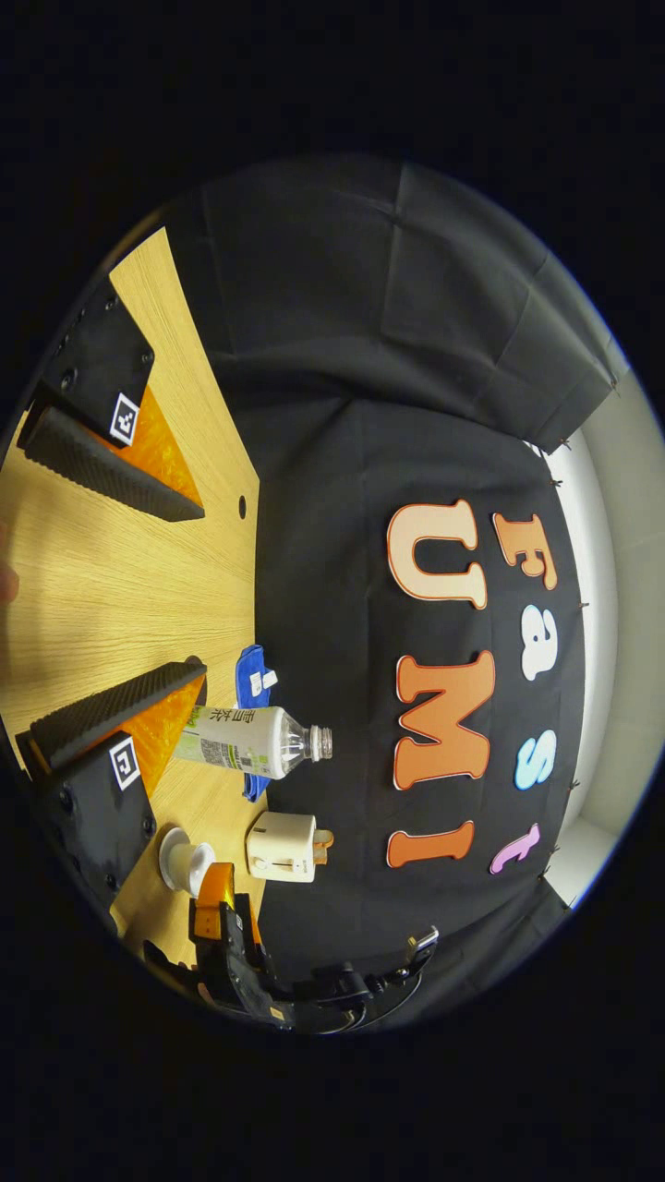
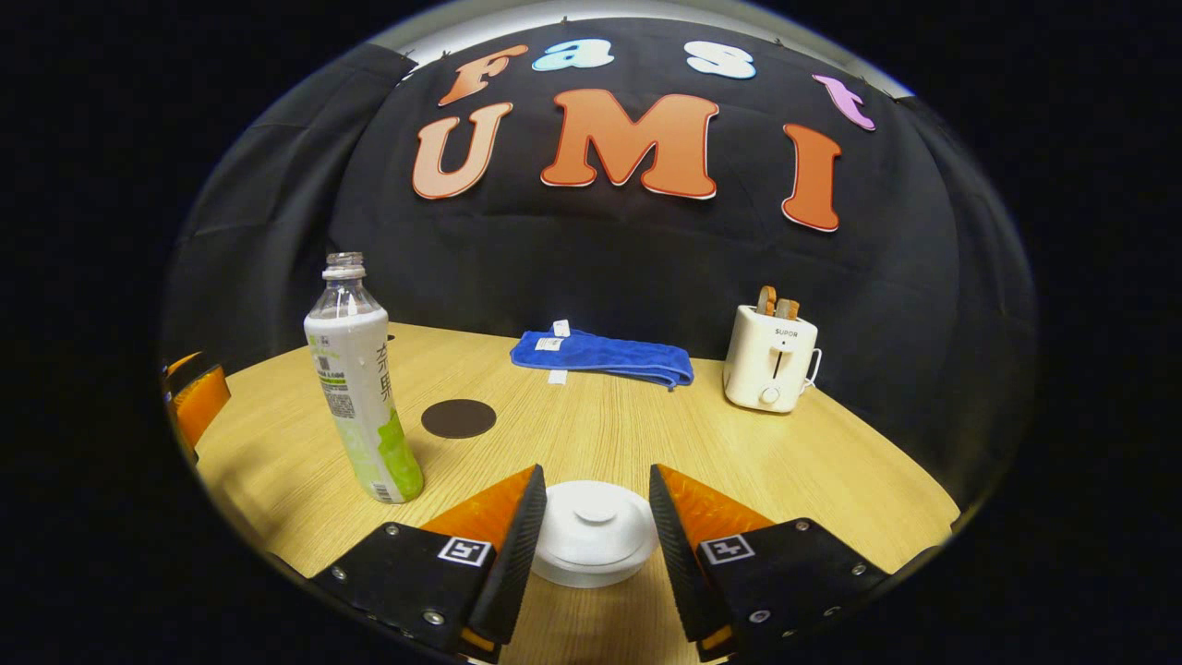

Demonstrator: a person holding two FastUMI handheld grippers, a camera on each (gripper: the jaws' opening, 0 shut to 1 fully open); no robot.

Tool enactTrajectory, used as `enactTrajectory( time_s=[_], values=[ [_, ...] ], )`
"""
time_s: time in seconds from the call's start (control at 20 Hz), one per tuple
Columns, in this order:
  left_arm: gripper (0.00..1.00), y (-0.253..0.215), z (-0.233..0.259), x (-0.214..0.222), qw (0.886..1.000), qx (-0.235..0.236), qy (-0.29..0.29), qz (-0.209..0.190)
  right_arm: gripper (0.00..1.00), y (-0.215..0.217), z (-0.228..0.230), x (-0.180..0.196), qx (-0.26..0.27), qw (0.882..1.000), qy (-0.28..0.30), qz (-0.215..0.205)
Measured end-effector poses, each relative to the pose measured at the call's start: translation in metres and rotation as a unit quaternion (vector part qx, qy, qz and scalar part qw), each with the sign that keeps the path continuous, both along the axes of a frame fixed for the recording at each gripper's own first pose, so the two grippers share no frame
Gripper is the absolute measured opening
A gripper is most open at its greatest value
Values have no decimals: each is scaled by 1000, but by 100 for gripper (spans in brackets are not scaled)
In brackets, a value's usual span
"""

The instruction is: Open the teacup lid with one hand, grasp the water bottle and pour water into the teacup with the other hand; after pouring, place the water bottle on the coaster and then close the teacup lid.

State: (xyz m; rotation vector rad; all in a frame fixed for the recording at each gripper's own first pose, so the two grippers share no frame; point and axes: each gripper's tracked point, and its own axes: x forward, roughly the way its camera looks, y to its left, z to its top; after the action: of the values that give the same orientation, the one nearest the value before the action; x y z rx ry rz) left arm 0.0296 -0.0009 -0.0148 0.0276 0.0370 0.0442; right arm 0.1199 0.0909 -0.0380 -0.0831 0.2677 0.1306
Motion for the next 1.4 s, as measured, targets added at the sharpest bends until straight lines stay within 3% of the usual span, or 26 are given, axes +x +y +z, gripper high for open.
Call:
enactTrajectory(
  time_s=[0.15, 0.2, 0.25, 0.3, 0.35, 0.7, 1.05, 1.25, 1.4],
  values=[
    [98, 2, -5, 1, 1000, 0, 8, 2, 53, -2, -7, 5, -4, 1000, 11, -7],
    [99, 3, -8, 1, 1000, 0, 9, 2, 43, -3, -8, 7, -6, 1000, 14, -8],
    [98, 2, -8, 2, 1000, -1, 11, 2, 43, -2, -10, 8, -5, 1000, 18, -7],
    [98, 3, -9, 3, 1000, -3, 12, 2, 37, -1, -11, 8, -3, 1000, 20, -6],
    [98, 3, -10, 3, 1000, -4, 13, 2, 39, 1, -11, 8, -1, 1000, 20, -4],
    [98, -3, -16, 7, 1000, -12, 20, -4, 19, 1, -8, 6, 25, 999, 28, -10],
    [99, -46, -12, 8, 999, -10, 10, -49, 19, -52, 28, -6, 26, 999, -22, -38],
    [98, -90, -21, 19, 994, -28, 13, -103, 19, -92, 21, -13, 13, 997, -23, -71],
    [98, -96, -28, 33, 995, -10, 23, -92, 19, -105, 16, -19, 26, 997, -23, -74]
  ],
)
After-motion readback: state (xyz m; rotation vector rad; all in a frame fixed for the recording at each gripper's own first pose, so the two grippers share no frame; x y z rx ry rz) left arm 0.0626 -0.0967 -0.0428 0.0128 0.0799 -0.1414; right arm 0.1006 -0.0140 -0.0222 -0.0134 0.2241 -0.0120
